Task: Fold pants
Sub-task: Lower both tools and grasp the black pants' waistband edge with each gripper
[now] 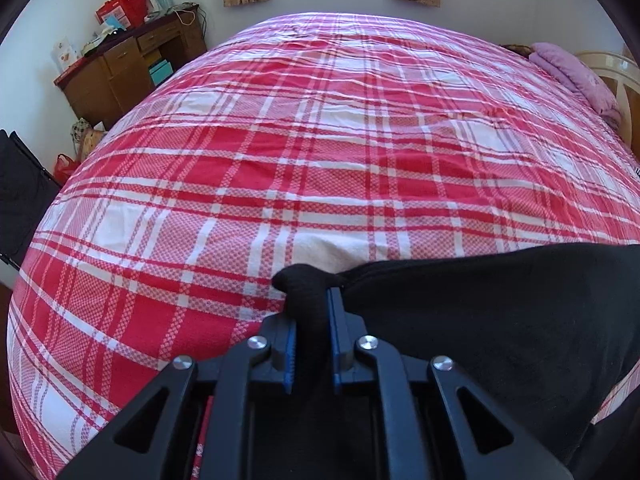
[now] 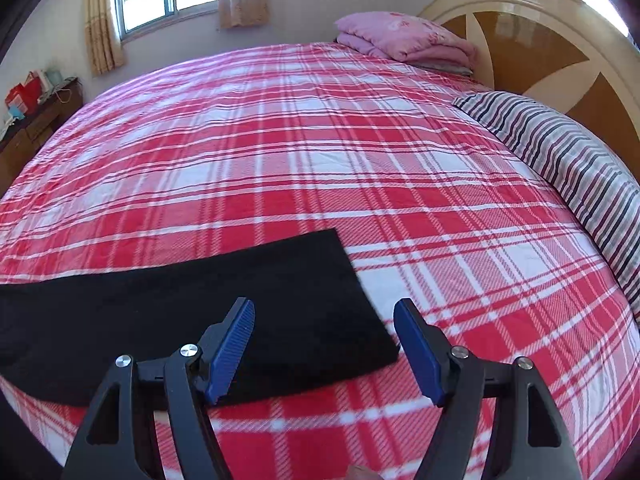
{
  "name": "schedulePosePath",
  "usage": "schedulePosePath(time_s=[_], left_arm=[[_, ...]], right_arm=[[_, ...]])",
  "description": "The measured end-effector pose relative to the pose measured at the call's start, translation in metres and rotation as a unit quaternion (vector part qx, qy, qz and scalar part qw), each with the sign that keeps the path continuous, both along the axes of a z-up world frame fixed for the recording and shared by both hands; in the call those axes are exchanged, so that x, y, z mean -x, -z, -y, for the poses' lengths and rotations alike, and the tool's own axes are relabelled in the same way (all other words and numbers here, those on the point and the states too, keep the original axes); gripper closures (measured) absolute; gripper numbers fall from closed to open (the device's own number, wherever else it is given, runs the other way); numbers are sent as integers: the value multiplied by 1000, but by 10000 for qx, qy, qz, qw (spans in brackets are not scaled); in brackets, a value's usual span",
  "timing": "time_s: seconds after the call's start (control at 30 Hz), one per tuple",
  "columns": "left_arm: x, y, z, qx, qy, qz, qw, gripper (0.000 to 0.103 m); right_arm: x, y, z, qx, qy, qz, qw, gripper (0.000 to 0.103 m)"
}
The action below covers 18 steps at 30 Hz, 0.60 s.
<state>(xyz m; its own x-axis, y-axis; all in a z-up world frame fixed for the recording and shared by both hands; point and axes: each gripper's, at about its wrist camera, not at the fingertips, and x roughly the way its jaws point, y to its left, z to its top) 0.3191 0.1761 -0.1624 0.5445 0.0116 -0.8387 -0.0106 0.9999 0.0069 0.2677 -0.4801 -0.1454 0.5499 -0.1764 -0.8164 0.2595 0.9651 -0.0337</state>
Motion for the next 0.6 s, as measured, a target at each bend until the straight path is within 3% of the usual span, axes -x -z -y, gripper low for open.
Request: schedulePosePath(time_s=[0.2, 0.33, 0.43, 0.5, 0.53, 0.6], left_arm=[[-1, 5, -26, 948, -111, 50, 9954, 89], [-3, 5, -16, 731, -59, 33, 9973, 89], [-6, 4, -13, 632, -81, -53, 9980, 89], [-9, 4, -16, 668, -116, -149, 9976, 89], [-10, 4, -16, 673, -117, -164, 9975, 89], [-11, 3, -13, 569, -55, -122, 9983, 90]], right_arm=[[-37, 11, 23, -281, -23, -117, 9995, 29], [-62, 27, 31, -622, -15, -323, 9975, 31], [-77, 44, 33, -759, -73, -626, 9951, 45], [-81, 45, 32, -739, -136, -593, 9954, 51], [-80, 45, 31, -759, -183, -582, 9952, 66], [-78, 42, 29, -793, -281, -547, 9950, 81]])
